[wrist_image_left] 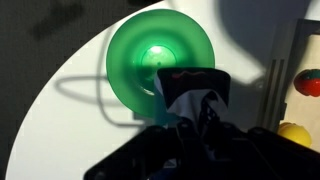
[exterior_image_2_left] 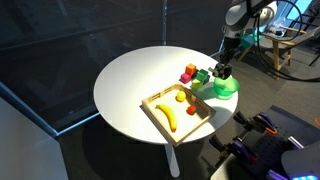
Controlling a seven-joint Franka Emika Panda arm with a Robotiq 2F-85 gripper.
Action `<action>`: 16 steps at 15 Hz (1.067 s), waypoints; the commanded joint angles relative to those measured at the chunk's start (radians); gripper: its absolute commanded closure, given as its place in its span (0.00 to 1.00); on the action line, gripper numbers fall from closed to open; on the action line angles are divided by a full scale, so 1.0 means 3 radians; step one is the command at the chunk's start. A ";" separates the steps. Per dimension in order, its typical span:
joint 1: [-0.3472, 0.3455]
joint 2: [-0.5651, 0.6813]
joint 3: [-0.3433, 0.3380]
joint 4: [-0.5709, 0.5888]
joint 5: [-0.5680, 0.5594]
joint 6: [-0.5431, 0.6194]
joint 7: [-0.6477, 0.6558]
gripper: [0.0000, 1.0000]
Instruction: Put the white and black dice in the green bowl
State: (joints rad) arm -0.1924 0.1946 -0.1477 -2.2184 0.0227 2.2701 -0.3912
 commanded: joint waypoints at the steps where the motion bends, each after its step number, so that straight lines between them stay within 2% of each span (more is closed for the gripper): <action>1: -0.0045 -0.0141 -0.0029 -0.0216 -0.0095 0.0129 -0.0023 0.95; 15: -0.0141 -0.0019 -0.0141 -0.0358 -0.0082 0.0312 -0.0009 0.95; 16: -0.0147 -0.0009 -0.0141 -0.0358 -0.0076 0.0310 -0.0009 0.88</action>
State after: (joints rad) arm -0.2192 0.1919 -0.1927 -2.3178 0.0076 2.3482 -0.3912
